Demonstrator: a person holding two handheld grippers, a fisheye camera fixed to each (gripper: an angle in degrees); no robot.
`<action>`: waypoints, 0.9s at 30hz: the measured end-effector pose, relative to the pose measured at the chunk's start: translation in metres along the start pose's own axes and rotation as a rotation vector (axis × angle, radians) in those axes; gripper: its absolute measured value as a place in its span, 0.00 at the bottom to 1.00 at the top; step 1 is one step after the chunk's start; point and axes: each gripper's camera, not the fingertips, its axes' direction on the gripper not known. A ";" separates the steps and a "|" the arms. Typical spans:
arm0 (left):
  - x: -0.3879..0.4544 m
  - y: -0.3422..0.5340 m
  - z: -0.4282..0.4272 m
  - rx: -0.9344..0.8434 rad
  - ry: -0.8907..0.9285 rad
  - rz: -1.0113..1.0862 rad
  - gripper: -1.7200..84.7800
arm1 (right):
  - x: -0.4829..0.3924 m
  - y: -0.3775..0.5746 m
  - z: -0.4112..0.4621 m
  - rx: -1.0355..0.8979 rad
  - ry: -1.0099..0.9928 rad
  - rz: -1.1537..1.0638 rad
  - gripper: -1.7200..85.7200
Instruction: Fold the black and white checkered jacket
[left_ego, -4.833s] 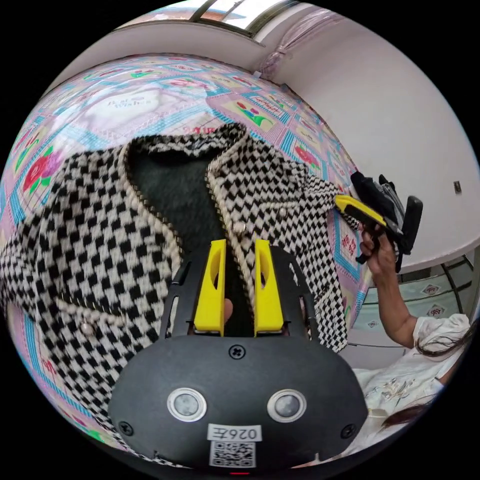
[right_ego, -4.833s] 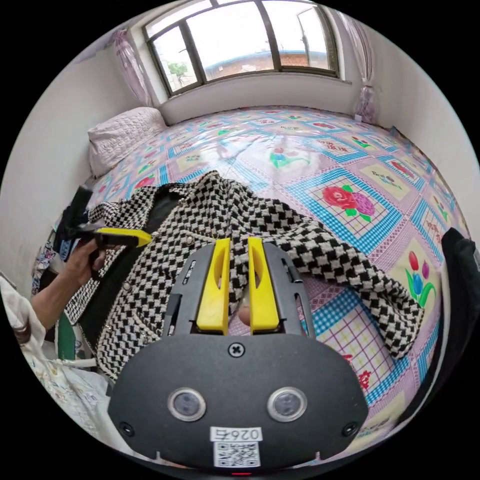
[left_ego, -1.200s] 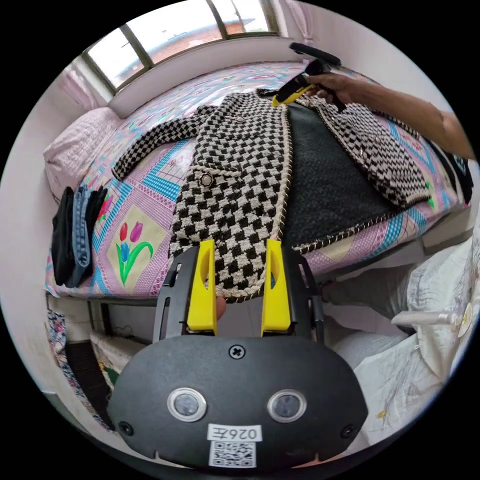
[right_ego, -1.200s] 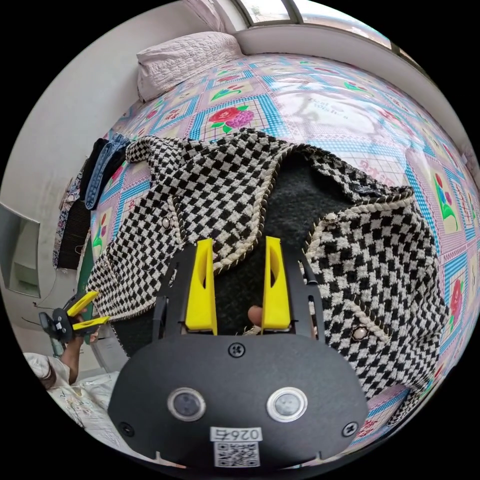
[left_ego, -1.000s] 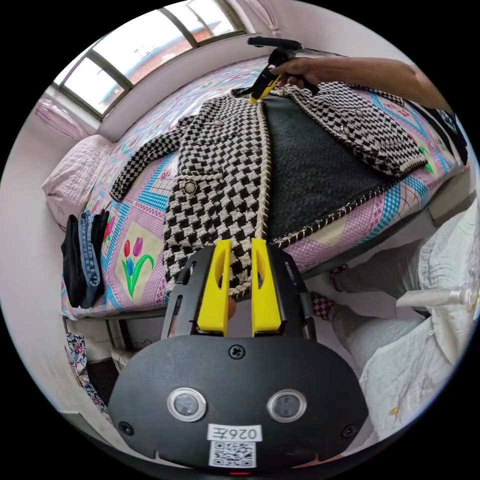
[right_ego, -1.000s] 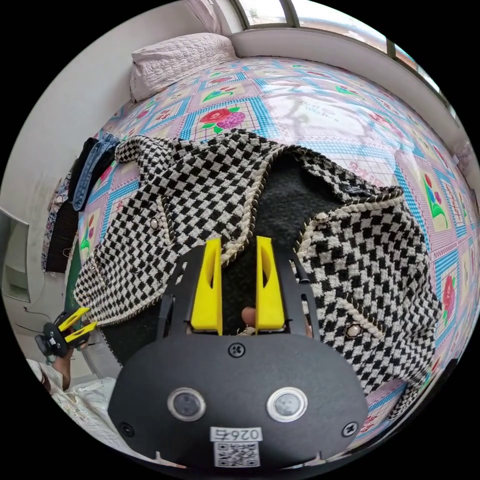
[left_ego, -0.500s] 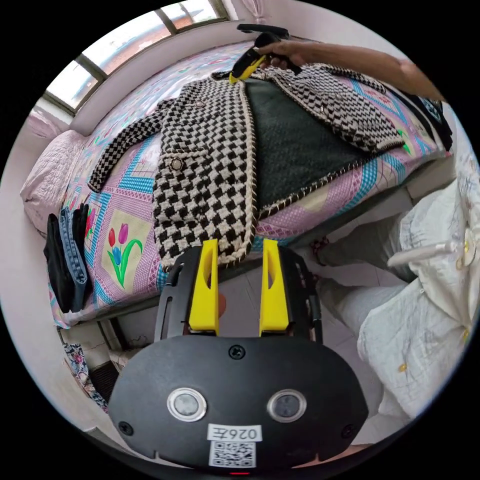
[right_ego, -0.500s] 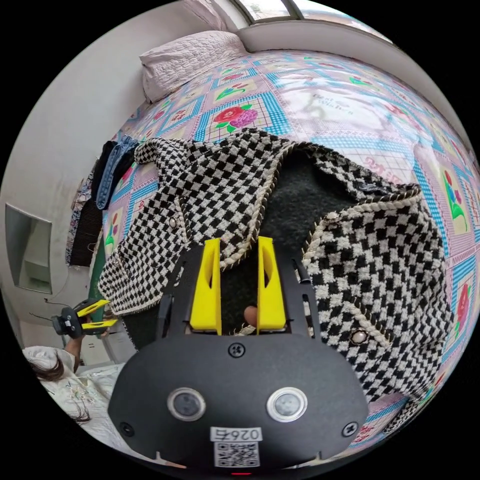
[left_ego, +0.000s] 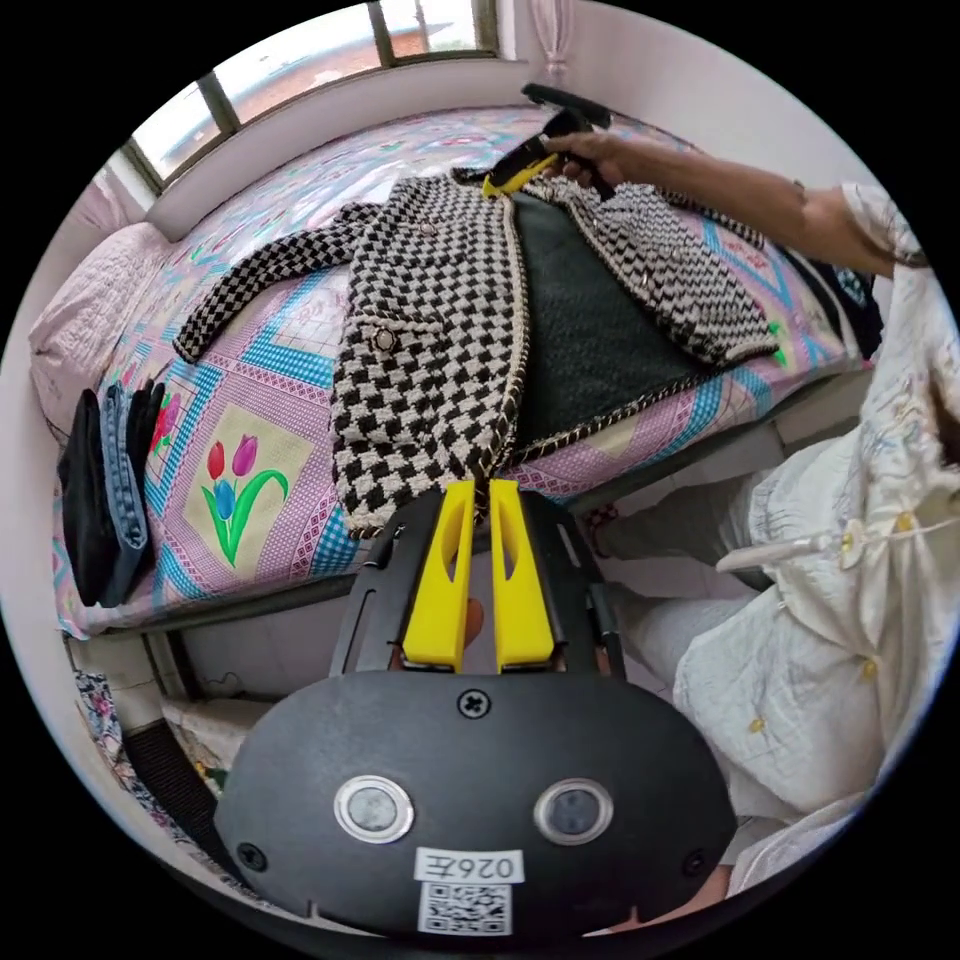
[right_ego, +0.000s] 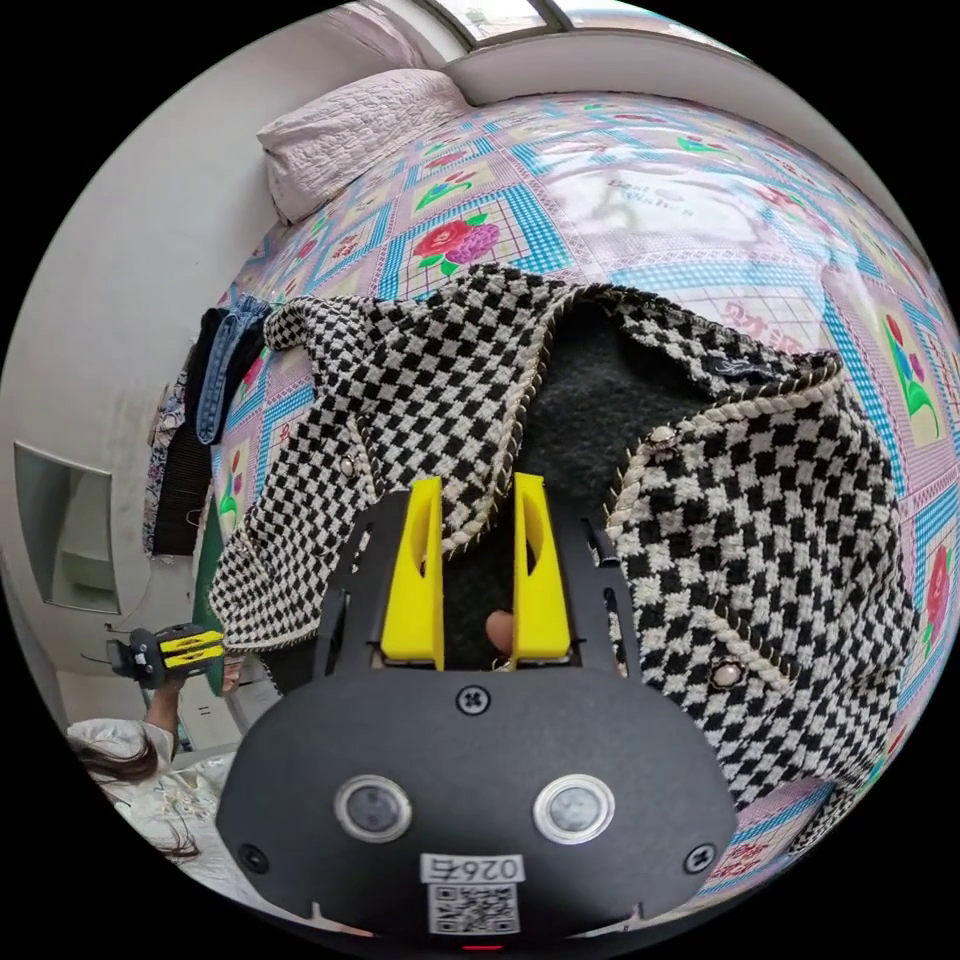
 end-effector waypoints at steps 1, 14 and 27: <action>-0.007 0.001 -0.005 0.021 0.024 -0.013 0.04 | -0.002 -0.001 0.002 0.001 0.023 -0.003 0.10; -0.117 -0.019 -0.084 0.428 0.617 0.023 0.03 | -0.027 -0.044 -0.090 0.085 0.177 -0.128 0.00; -0.145 -0.061 0.017 0.219 0.946 -0.047 0.07 | 0.018 -0.024 -0.050 -0.009 0.316 -0.085 0.10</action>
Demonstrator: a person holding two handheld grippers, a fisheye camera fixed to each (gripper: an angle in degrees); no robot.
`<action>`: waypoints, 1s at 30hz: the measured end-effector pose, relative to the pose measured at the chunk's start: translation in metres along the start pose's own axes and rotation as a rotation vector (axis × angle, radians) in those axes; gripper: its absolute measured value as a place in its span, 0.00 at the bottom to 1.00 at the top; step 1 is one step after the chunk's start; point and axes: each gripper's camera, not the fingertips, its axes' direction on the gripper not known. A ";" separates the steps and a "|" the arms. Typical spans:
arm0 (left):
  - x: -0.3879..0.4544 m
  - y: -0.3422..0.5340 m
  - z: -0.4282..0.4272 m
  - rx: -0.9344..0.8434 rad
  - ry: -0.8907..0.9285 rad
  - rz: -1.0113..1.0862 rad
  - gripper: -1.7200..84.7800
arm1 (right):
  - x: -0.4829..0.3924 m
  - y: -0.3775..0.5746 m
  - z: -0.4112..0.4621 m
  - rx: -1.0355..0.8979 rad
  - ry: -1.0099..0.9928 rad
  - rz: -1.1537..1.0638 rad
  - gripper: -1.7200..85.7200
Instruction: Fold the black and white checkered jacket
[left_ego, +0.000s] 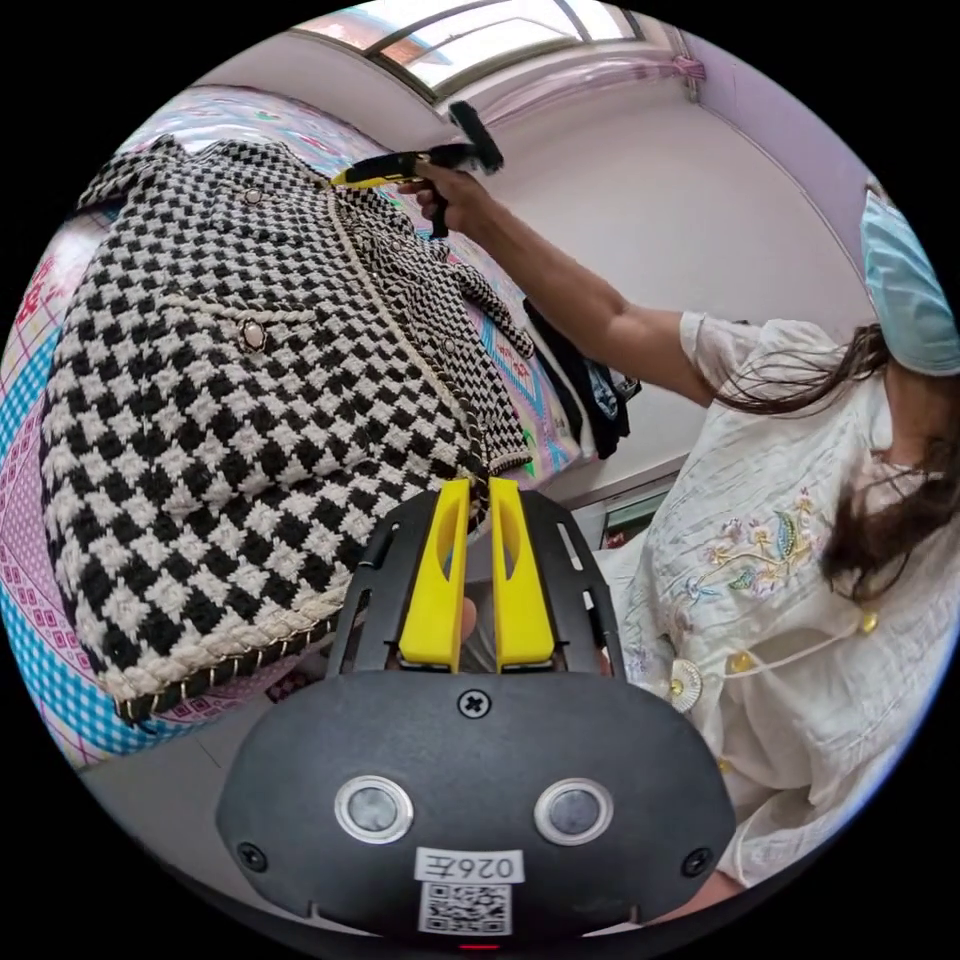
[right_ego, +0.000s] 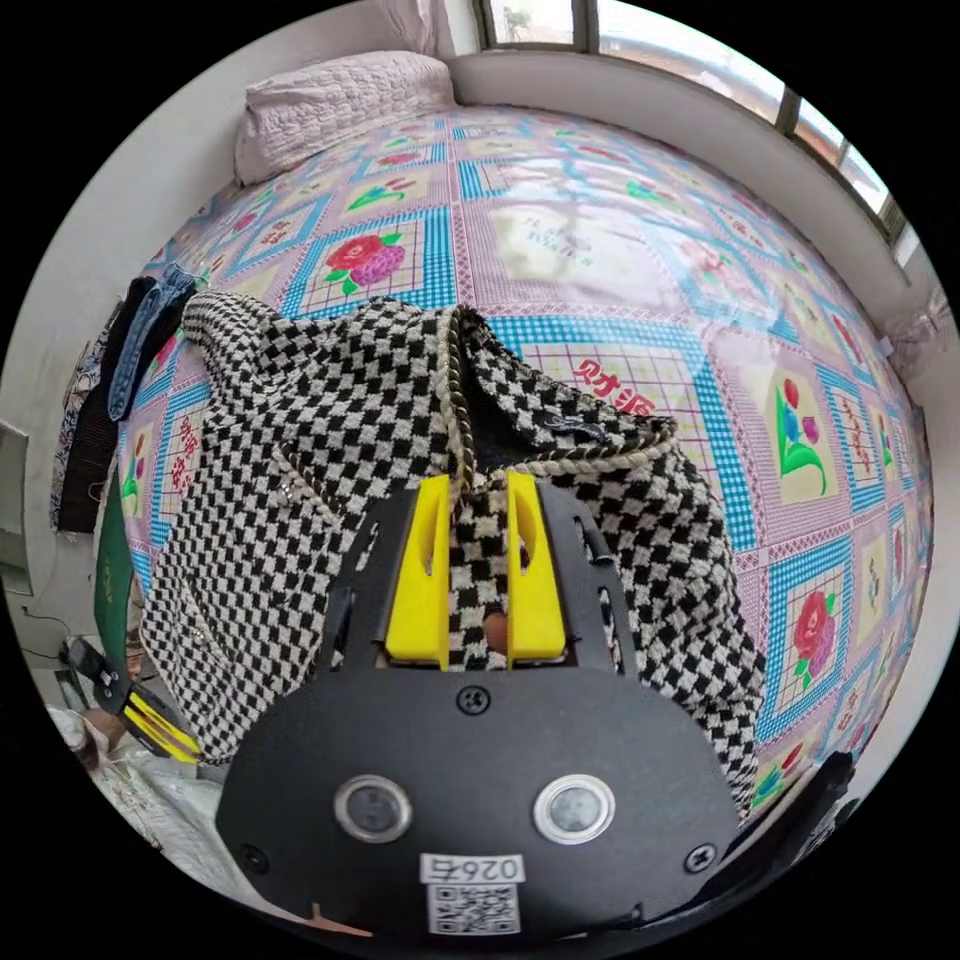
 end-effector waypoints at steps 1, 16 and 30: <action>-0.001 0.001 -0.005 0.009 0.003 -0.005 0.06 | -0.008 0.019 -0.015 0.049 0.011 -0.014 0.10; -0.023 -0.012 -0.075 0.014 0.072 -0.006 0.01 | -0.250 0.361 -0.087 0.166 -0.111 -0.286 0.10; -0.014 -0.025 -0.124 0.103 0.132 0.056 0.01 | -0.362 0.382 -0.099 0.089 0.210 -0.351 0.00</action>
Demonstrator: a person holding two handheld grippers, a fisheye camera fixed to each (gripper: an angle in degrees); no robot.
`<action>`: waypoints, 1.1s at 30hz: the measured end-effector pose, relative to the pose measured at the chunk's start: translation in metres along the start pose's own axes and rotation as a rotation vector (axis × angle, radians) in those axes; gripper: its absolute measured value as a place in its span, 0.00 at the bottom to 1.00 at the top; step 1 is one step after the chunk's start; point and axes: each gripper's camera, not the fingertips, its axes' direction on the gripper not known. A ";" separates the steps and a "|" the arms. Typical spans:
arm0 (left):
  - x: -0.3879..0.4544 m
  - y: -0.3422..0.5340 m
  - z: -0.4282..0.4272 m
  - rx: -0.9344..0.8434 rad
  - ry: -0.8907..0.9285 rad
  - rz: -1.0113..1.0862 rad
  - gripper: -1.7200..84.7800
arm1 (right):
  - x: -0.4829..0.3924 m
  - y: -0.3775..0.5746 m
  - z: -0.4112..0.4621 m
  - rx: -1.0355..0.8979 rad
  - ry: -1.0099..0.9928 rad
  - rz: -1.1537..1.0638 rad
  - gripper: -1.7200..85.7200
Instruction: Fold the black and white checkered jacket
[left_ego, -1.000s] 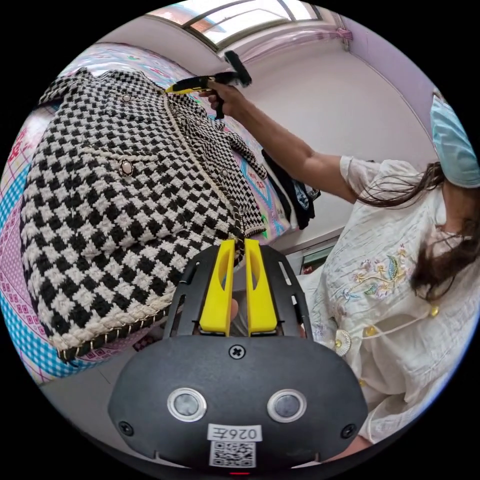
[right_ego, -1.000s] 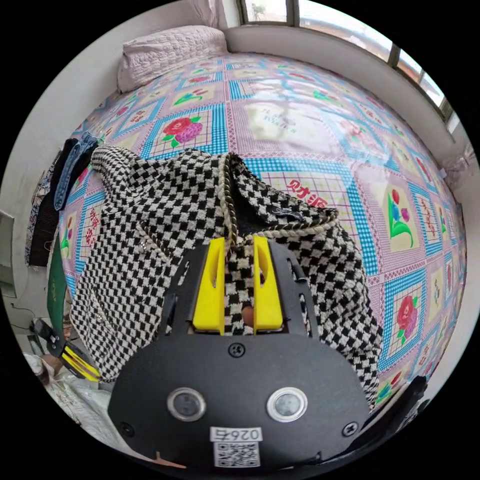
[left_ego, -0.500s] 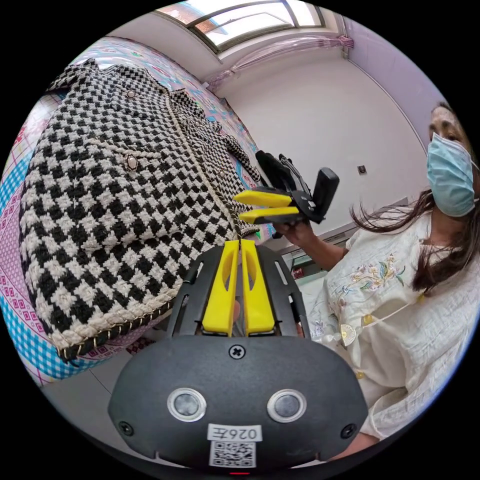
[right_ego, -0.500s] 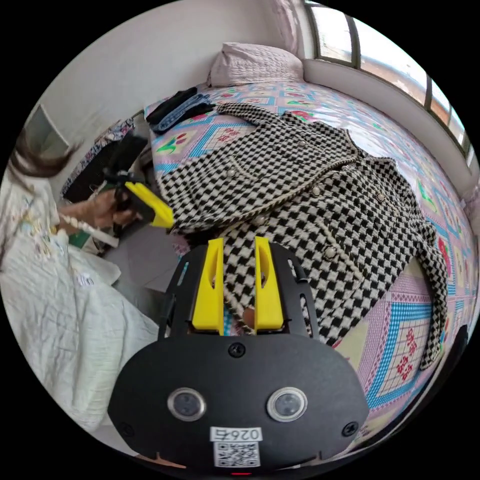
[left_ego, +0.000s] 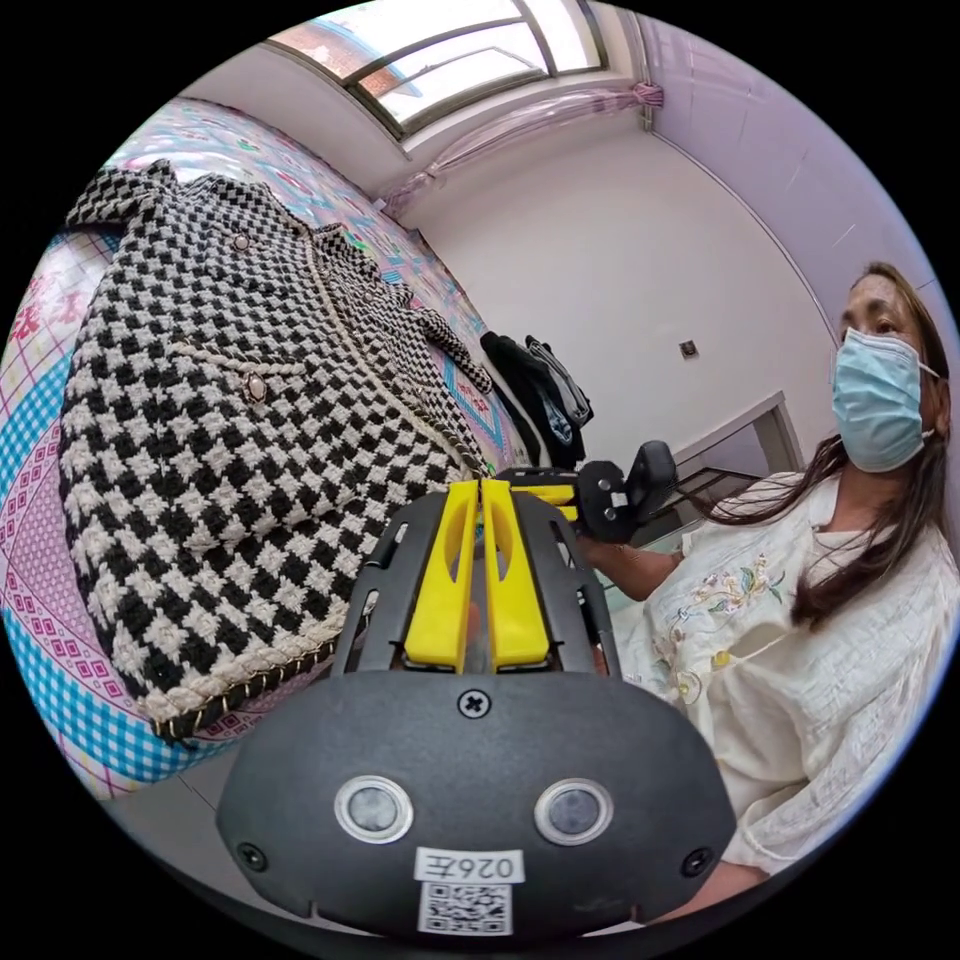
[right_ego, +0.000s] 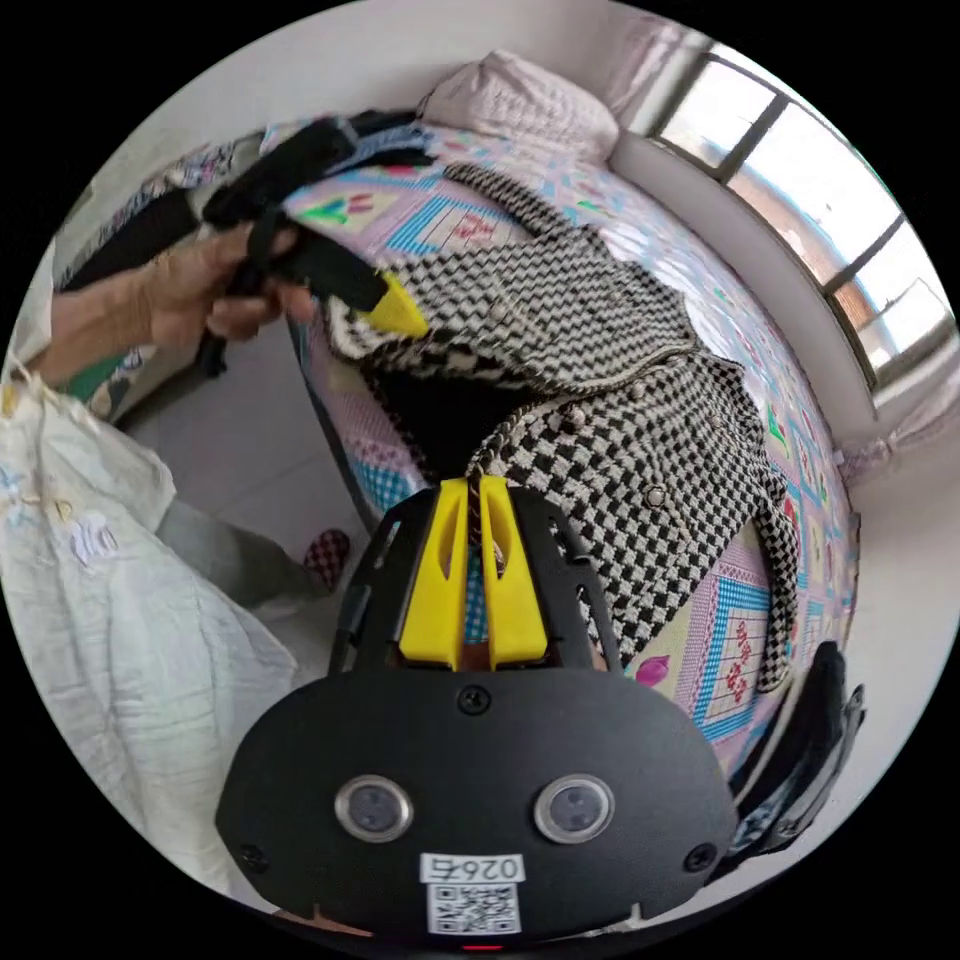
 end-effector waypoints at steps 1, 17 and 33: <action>-0.001 0.000 0.002 -0.003 0.007 -0.001 0.01 | -0.015 0.000 0.015 -0.051 0.020 -0.047 0.01; 0.019 0.016 0.042 -0.076 -0.003 -0.095 0.01 | -0.022 0.050 -0.035 0.071 0.225 -0.062 0.01; 0.096 -0.067 0.118 -0.126 -0.057 0.132 0.01 | 0.331 -0.053 0.075 0.206 -0.172 0.477 0.01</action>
